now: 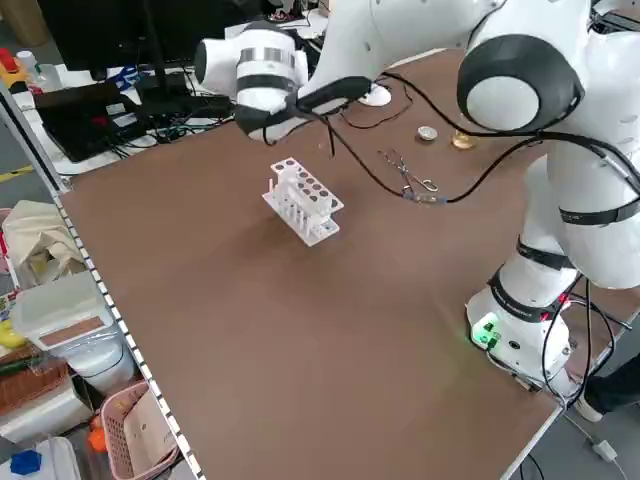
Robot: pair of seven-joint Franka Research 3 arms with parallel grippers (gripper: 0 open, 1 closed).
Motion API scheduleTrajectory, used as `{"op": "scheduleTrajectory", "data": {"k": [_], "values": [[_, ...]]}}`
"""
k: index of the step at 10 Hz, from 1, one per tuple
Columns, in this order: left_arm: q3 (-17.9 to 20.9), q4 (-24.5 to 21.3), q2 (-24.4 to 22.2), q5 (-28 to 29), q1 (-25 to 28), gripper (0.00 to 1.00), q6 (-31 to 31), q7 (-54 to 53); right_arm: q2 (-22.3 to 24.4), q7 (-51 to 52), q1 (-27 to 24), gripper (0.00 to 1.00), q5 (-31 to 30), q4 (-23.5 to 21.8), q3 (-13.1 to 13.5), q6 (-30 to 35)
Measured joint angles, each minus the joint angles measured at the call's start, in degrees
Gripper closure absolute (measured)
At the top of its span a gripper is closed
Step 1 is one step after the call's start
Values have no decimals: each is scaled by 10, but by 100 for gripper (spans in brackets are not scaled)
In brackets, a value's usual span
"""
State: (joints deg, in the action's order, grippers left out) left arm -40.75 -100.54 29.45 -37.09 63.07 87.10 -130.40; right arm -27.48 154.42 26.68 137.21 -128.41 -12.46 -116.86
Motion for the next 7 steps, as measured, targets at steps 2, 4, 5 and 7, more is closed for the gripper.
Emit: {"op": "scheduleTrajectory", "data": {"k": [2,4,5,7], "values": [[0,5,26,-4,41,78,-14,-51,0,-5,2,41,24,4,-14,-9],[0,13,60,-35,66,78,-17,-65,0,-20,9,41,37,5,-17,-10],[0,23,78,-48,67,78,-17,-65,0,-28,13,41,43,9,-17,-10],[0,33,102,-67,65,78,-17,-59,0,-50,21,41,61,19,-17,-20]]}}
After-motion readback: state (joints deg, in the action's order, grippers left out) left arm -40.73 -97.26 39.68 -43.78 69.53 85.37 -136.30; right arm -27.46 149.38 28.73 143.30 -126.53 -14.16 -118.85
